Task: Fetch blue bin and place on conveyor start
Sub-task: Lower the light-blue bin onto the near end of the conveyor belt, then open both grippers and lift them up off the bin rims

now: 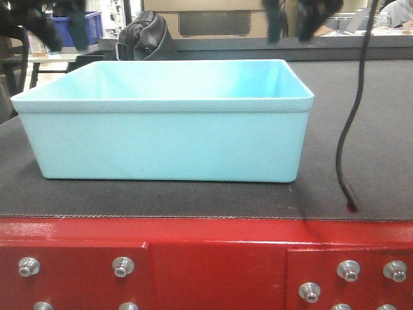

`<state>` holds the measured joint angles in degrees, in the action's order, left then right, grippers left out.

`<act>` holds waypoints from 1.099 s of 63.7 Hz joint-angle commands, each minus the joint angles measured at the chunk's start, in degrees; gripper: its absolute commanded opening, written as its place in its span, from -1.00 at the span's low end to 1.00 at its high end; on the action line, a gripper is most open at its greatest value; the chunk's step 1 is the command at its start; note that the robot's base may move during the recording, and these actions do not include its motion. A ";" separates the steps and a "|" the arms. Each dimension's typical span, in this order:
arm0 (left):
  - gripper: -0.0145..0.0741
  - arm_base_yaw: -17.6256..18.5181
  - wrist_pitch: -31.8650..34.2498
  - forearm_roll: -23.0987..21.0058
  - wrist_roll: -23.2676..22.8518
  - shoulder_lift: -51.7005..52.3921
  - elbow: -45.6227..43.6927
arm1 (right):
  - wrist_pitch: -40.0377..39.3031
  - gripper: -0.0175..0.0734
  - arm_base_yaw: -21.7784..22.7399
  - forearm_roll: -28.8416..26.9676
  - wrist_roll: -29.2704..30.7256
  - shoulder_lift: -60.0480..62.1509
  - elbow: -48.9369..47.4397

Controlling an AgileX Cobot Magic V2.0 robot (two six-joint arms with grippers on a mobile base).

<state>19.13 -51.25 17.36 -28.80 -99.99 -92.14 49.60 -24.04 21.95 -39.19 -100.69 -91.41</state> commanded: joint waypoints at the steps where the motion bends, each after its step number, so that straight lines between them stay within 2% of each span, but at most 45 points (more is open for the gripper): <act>1: -0.89 0.07 -0.47 -0.90 2.12 3.43 -0.68 | -0.10 -0.77 0.27 0.74 2.93 3.45 -0.41; 5: -0.92 0.07 -0.61 -3.06 5.35 5.18 -0.68 | -0.10 -0.98 0.03 0.74 5.13 5.33 -0.41; 8: -0.92 0.07 -0.61 -5.73 8.94 6.23 -0.68 | -0.18 -0.98 -0.07 0.74 6.44 6.43 -0.41; 11: -0.92 0.07 -0.40 -10.34 13.88 7.22 -0.68 | -0.35 -0.98 -0.36 0.63 8.32 7.56 -0.41; 16: -0.92 0.07 0.95 -17.36 23.27 8.74 0.20 | -1.59 -0.98 -1.07 -0.41 15.24 9.18 -0.41; 23: -0.92 0.07 4.90 -25.73 30.06 10.97 3.00 | -5.84 -0.98 -2.25 -1.17 19.44 11.02 0.53; 30: -0.92 0.07 13.03 -30.74 31.60 14.56 8.07 | -14.92 -0.98 -3.00 -1.68 19.53 14.08 4.78; 36: -0.92 0.07 21.13 -32.29 31.60 18.76 14.28 | -23.29 -0.98 -3.27 -2.30 19.53 18.03 10.31; 45: -0.92 0.07 30.06 -32.41 31.60 25.97 22.87 | -33.58 -0.98 -3.27 -2.30 19.53 23.49 18.91; 57: -0.92 0.07 36.39 -32.27 31.60 35.69 34.38 | -41.81 -0.98 -3.27 -2.30 19.53 31.37 30.89; 70: -0.92 0.07 45.44 -32.18 31.60 45.15 46.09 | -46.19 -0.98 -3.27 -2.30 19.53 38.93 40.14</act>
<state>19.02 -10.09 -14.32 2.43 -58.05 -48.98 5.98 -27.13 19.54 -20.00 -64.47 -53.70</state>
